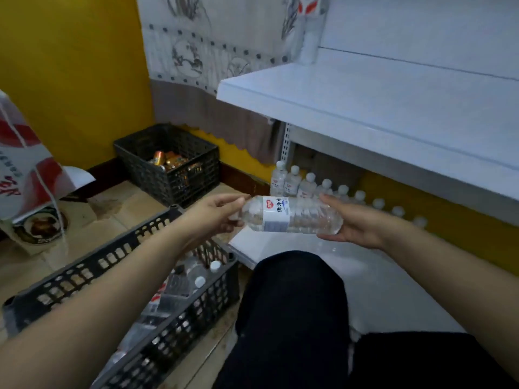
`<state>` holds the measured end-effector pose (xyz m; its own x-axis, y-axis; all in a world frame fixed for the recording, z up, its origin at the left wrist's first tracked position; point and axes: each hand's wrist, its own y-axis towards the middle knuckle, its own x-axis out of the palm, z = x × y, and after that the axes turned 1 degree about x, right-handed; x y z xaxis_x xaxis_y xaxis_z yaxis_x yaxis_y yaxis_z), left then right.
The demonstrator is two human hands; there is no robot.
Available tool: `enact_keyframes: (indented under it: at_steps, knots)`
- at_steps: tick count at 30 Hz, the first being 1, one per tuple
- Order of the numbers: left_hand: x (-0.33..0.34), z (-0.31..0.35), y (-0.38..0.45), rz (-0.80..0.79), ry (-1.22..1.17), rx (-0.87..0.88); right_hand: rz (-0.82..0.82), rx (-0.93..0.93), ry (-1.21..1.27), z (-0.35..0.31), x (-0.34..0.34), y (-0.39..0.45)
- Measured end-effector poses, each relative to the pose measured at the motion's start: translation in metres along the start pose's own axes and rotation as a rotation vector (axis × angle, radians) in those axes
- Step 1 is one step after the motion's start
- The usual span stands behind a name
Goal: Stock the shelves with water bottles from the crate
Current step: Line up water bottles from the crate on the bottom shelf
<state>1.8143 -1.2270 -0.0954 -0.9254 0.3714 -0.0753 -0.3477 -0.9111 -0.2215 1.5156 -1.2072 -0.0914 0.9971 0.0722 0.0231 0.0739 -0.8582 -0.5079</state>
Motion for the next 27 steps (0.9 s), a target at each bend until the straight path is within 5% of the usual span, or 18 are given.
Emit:
enact_keyframes:
  at_steps: [10,15,20,27]
  knots:
    - [0.141,0.078,0.052,-0.231,0.472,0.271,0.037,-0.034,-0.049,0.057,-0.122,-0.083]
    - [0.247,0.087,0.079,-0.551,1.004,0.614,0.024,-0.064,-0.343,0.069,-0.135,-0.095]
    - [0.318,0.073,0.103,-0.772,1.285,0.765,0.278,-0.189,-0.487,0.085,-0.149,-0.077]
    - [0.375,0.055,0.162,-0.766,1.345,0.653,0.604,-0.055,-0.470,0.122,-0.195,-0.064]
